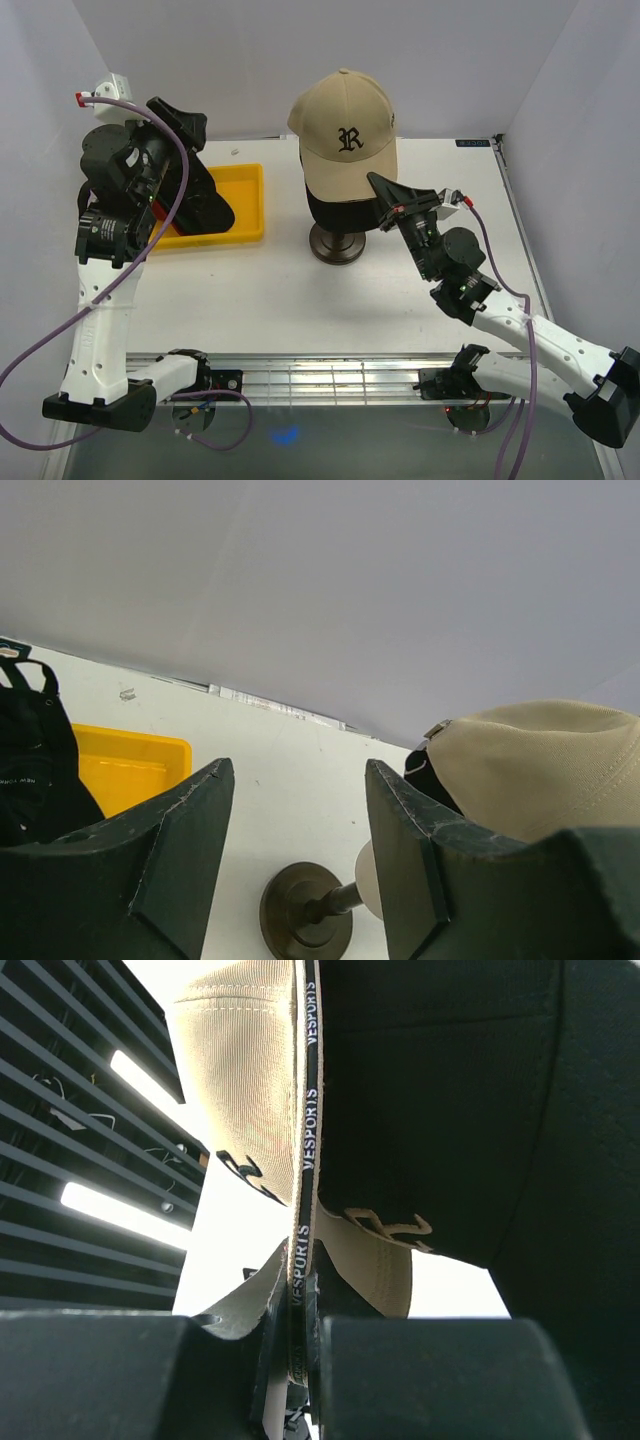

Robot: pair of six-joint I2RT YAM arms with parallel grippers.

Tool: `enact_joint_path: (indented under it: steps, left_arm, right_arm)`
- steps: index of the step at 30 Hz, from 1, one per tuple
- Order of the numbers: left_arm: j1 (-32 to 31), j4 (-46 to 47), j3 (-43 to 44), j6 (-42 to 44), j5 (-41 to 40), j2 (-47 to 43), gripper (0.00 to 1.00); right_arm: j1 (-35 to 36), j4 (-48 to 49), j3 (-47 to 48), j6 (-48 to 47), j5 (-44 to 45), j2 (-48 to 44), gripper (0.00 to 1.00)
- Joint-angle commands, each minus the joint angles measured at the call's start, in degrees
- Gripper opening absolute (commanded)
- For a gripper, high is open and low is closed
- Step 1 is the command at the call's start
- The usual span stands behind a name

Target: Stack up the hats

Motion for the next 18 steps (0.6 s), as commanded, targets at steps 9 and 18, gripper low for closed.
enact_joint_path:
  steps: [9,18]
  left_arm:
    - [0.03,0.62,-1.52,0.67,-0.46,-1.12,0.65]
    - [0.03,0.80,-2.48,0.67,-0.64,-1.03,0.65]
  right_arm:
    - [-1.40,-4.62,-2.36,0.96,-0.04,-1.66,0.08]
    - [-1.84,-11.47,-1.21,-0.79,-1.45,-0.96,0.08]
